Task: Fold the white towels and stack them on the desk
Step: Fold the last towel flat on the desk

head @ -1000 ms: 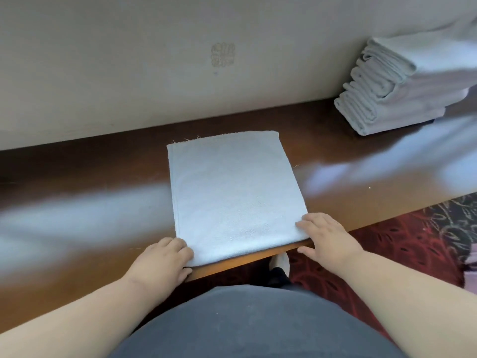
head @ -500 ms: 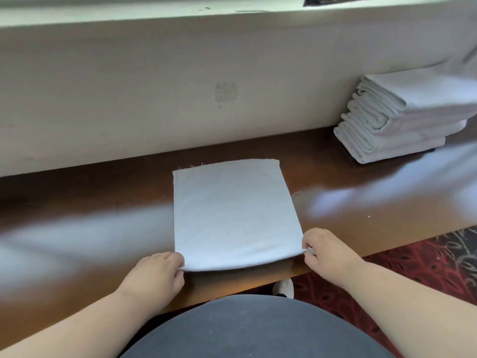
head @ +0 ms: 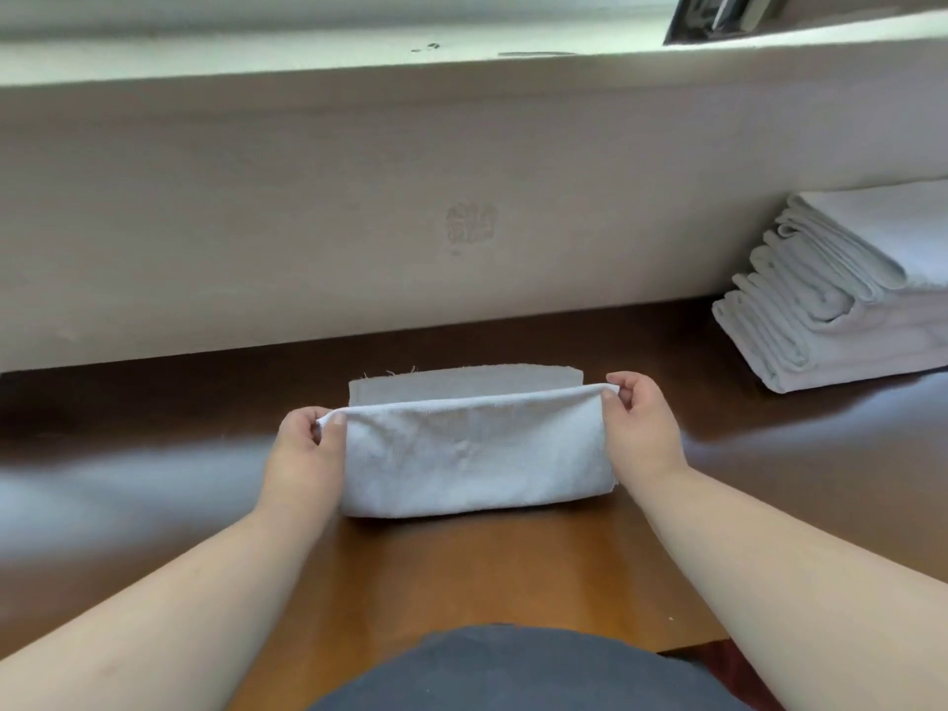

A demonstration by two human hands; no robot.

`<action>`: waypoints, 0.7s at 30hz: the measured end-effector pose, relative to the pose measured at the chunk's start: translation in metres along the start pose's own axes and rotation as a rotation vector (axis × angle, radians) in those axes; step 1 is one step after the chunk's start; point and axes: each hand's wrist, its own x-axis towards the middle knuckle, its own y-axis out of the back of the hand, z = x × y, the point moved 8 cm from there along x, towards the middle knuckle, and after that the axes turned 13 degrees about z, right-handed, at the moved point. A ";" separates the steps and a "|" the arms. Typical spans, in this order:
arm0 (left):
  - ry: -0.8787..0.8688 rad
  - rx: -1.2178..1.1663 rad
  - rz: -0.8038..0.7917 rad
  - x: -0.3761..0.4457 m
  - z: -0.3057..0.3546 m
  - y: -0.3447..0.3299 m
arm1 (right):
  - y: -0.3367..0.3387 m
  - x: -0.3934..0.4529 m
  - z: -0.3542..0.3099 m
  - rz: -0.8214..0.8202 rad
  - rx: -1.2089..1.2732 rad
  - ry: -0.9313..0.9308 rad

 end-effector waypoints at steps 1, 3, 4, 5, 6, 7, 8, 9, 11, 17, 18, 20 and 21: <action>0.008 -0.007 0.021 0.008 0.003 -0.005 | -0.006 0.009 -0.002 0.006 -0.007 0.004; 0.015 -0.007 0.060 0.026 0.011 -0.016 | -0.017 0.029 -0.007 0.016 -0.028 0.014; 0.007 0.000 0.074 0.036 0.015 -0.023 | -0.024 0.040 -0.009 0.017 -0.037 0.022; -0.006 0.012 0.078 0.047 0.019 -0.032 | -0.032 0.051 -0.009 0.015 -0.053 0.025; -0.018 0.024 0.074 0.056 0.022 -0.040 | -0.039 0.060 -0.010 0.010 -0.074 0.029; -0.027 0.037 0.065 0.065 0.022 -0.049 | -0.048 0.069 -0.008 0.000 -0.104 0.034; -0.031 0.051 0.056 0.074 0.021 -0.058 | -0.057 0.077 -0.004 -0.014 -0.140 0.039; -0.035 0.070 0.046 0.082 0.017 -0.067 | -0.065 0.083 0.001 -0.026 -0.179 0.042; -0.035 0.122 0.020 0.091 0.003 -0.080 | -0.078 0.090 0.014 -0.048 -0.264 0.039; -0.055 0.328 0.055 0.099 -0.007 -0.091 | -0.092 0.092 0.012 0.020 -0.427 0.099; -0.089 0.394 0.102 0.096 -0.001 -0.087 | -0.089 0.090 0.006 0.081 -0.429 0.102; -0.309 0.434 0.158 0.075 0.029 -0.087 | -0.086 0.073 -0.017 0.184 -0.438 0.218; -0.481 0.399 0.105 0.057 0.046 -0.096 | -0.092 0.058 -0.034 0.182 -0.422 0.343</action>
